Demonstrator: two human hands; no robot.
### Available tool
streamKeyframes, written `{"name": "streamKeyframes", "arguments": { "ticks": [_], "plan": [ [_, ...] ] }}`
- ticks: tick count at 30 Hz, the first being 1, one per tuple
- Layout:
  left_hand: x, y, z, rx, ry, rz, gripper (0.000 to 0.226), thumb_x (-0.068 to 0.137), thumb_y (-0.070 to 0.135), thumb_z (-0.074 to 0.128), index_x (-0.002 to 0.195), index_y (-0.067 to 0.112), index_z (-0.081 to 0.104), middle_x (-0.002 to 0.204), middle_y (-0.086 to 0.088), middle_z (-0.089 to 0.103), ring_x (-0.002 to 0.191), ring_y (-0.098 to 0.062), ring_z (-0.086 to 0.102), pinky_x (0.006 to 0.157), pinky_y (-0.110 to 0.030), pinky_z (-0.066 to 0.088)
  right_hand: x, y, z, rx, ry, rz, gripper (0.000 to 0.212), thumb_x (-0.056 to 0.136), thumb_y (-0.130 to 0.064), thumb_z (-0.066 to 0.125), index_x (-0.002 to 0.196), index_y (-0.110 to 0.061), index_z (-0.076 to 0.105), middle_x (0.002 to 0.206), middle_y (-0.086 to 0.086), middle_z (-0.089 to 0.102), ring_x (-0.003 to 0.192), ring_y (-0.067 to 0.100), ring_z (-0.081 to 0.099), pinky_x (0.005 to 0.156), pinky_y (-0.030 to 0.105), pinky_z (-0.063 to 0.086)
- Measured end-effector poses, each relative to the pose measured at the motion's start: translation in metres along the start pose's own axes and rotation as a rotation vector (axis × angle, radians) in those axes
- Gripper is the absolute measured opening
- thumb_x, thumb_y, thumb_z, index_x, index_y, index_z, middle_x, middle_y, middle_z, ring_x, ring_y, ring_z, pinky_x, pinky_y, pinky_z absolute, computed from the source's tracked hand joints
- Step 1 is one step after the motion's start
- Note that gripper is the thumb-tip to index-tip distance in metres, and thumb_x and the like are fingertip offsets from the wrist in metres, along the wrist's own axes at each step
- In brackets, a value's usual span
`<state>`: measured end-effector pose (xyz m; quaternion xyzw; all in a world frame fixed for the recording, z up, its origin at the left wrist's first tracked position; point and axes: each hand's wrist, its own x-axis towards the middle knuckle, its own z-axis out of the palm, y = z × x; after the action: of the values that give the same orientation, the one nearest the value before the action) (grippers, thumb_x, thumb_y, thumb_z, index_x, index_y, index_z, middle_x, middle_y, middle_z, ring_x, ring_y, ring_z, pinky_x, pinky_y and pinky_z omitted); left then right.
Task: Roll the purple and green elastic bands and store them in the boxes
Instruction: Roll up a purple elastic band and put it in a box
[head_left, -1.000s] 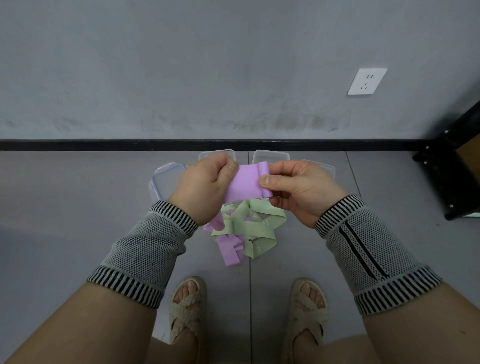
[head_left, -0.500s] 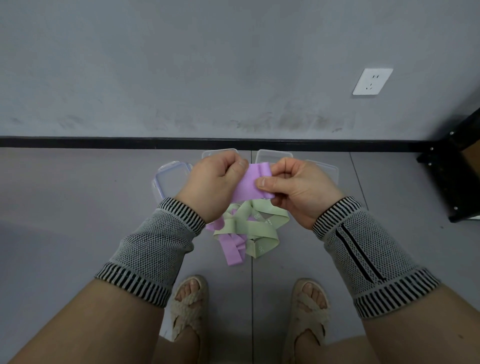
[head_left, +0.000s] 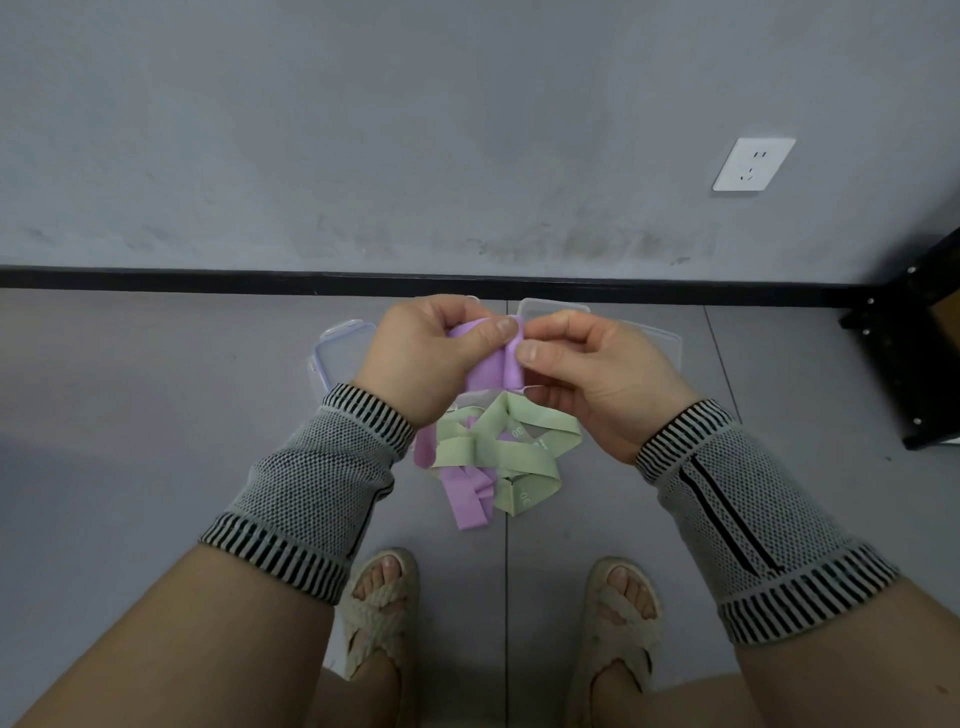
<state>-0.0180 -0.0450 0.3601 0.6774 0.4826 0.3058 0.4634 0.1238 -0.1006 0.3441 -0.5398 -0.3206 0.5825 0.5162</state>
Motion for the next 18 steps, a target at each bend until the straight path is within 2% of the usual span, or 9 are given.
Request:
{"name": "streamKeyframes", "arguments": {
  "ticks": [3,6,11,14,18],
  "plan": [
    [0.0,-0.002,-0.001,-0.011,0.007,0.015,0.011,0.083,0.021,0.068,0.074,0.014,0.07,0.066,0.006,0.065,0.054,0.003,0.055,0.051,-0.01,0.043,0.0,0.0,-0.002,-0.007,-0.015,-0.006,0.019,0.083,0.001,0.063,0.099,-0.01,0.065,0.089,0.018,0.069,0.08,0.028,0.064,0.083,0.041,0.053],
    [-0.001,-0.003,0.001,0.005,0.0,0.032,0.011,0.083,0.022,0.068,0.075,0.015,0.07,0.069,0.005,0.067,0.057,0.003,0.057,0.053,-0.013,0.046,-0.001,0.0,0.0,-0.043,-0.008,-0.019,0.025,0.083,0.002,0.063,0.105,-0.01,0.065,0.094,0.022,0.07,0.086,0.033,0.064,0.089,0.048,0.05],
    [0.002,-0.006,0.0,0.054,-0.021,0.04,0.011,0.083,0.025,0.069,0.079,0.015,0.071,0.077,-0.002,0.07,0.067,-0.007,0.059,0.063,-0.025,0.051,-0.001,-0.001,-0.001,-0.039,-0.021,-0.031,0.022,0.084,0.005,0.059,0.099,-0.009,0.067,0.091,0.021,0.07,0.084,0.032,0.064,0.085,0.044,0.053],
    [0.004,-0.01,-0.007,0.171,-0.067,0.031,0.008,0.084,0.025,0.067,0.079,0.019,0.068,0.072,-0.001,0.065,0.064,-0.009,0.055,0.061,-0.023,0.047,-0.001,-0.001,-0.005,-0.052,0.007,-0.019,0.023,0.086,0.006,0.057,0.101,-0.008,0.066,0.093,0.02,0.068,0.086,0.03,0.062,0.088,0.046,0.051],
    [0.005,-0.014,-0.01,0.253,-0.087,0.049,0.019,0.087,0.024,0.063,0.069,0.026,0.058,0.066,0.004,0.059,0.057,-0.007,0.049,0.056,-0.021,0.04,-0.002,-0.001,-0.005,-0.065,0.0,-0.008,0.024,0.086,0.007,0.055,0.104,-0.005,0.065,0.099,0.024,0.066,0.087,0.032,0.06,0.089,0.046,0.05]
  ]
}}
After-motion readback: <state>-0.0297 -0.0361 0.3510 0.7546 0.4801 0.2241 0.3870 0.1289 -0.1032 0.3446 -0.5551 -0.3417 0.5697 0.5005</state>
